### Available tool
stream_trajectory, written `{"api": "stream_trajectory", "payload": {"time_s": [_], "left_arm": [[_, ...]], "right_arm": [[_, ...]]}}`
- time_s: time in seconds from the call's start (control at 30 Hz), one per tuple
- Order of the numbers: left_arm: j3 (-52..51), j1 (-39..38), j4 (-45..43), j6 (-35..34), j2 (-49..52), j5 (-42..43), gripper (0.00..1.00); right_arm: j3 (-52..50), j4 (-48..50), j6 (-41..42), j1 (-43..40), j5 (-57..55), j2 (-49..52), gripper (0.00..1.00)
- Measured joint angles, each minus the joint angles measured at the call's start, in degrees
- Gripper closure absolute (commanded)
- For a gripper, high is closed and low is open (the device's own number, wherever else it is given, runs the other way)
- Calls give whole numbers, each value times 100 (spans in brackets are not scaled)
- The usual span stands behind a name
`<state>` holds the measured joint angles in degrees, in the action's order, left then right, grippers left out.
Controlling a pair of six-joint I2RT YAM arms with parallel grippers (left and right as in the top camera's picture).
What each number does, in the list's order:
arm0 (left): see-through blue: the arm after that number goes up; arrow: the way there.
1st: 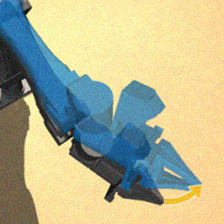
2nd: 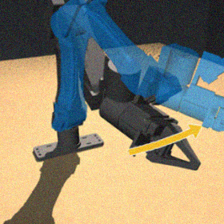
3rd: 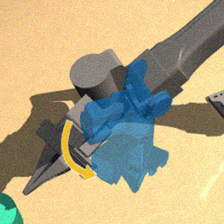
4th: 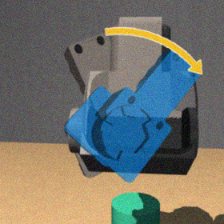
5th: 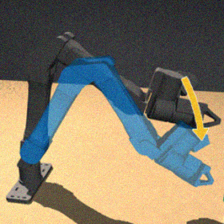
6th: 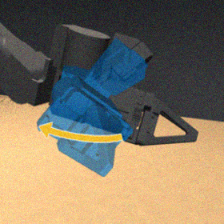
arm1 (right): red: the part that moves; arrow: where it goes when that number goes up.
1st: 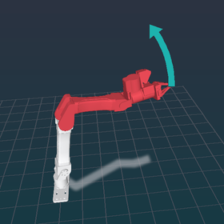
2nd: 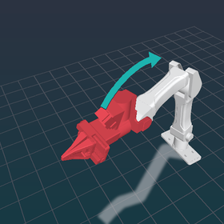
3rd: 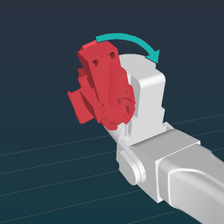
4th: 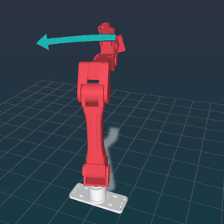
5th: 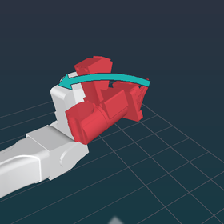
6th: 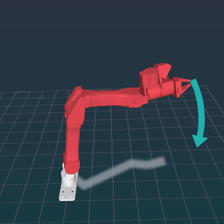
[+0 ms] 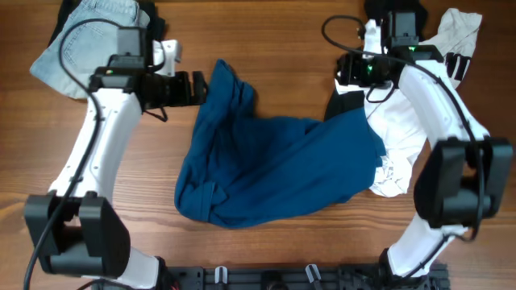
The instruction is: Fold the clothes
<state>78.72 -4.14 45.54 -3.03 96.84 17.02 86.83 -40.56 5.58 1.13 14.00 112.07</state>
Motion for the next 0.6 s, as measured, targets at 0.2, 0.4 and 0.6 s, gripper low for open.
{"api": "stream_trajectory", "payload": {"time_s": [0.2,0.4,0.6], "left_arm": [[0,-415,-229,24,273,-59,0],[0,-627,-293,39,459,-85,0],[0,-636,-299,42,463,-111,0]], "right_arm": [[0,-55,44,-245,302,570,32],[-181,-83,50,-247,385,721,31],[-411,-144,186,-487,358,728,30]]}}
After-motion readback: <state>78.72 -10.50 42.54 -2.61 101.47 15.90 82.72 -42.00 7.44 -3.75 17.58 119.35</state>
